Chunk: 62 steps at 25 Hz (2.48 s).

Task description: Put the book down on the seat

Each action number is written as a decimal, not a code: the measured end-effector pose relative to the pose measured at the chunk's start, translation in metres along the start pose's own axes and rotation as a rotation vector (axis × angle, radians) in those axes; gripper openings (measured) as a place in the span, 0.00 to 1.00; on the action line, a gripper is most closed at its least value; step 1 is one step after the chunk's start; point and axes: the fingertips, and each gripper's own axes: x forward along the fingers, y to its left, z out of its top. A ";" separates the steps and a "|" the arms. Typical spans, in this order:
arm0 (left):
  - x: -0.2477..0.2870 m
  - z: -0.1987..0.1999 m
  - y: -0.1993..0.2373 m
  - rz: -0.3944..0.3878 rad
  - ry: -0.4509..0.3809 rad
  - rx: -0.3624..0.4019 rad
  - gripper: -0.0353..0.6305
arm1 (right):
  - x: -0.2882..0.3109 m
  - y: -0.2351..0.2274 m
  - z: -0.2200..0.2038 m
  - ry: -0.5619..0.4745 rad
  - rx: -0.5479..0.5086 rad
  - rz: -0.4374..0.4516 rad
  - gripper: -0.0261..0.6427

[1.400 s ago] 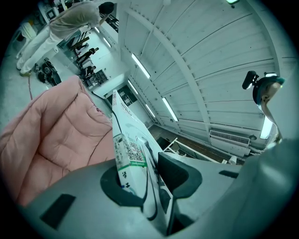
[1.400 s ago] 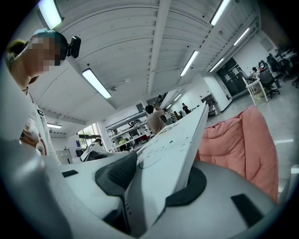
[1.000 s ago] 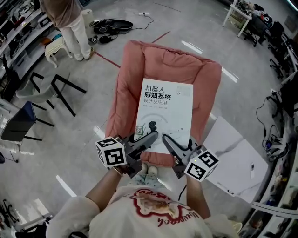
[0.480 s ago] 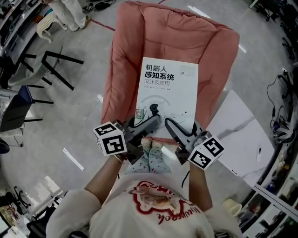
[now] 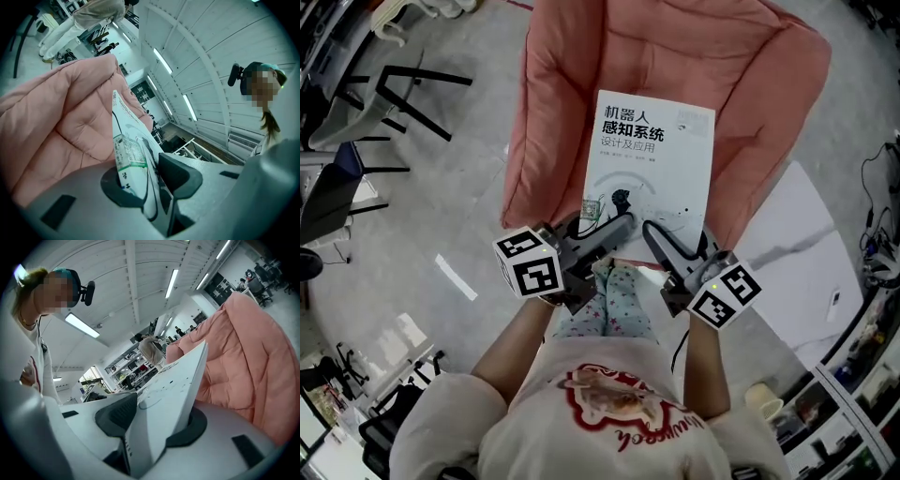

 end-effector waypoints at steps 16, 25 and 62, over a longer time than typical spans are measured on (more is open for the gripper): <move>-0.009 0.036 -0.055 0.018 0.019 -0.089 0.19 | -0.010 0.042 0.052 0.066 0.055 -0.031 0.31; -0.004 0.015 -0.013 0.028 0.038 -0.115 0.19 | 0.002 0.012 0.018 0.077 0.084 -0.046 0.31; -0.010 -0.085 0.118 0.124 0.149 -0.263 0.20 | 0.027 -0.070 -0.134 0.192 0.375 -0.141 0.33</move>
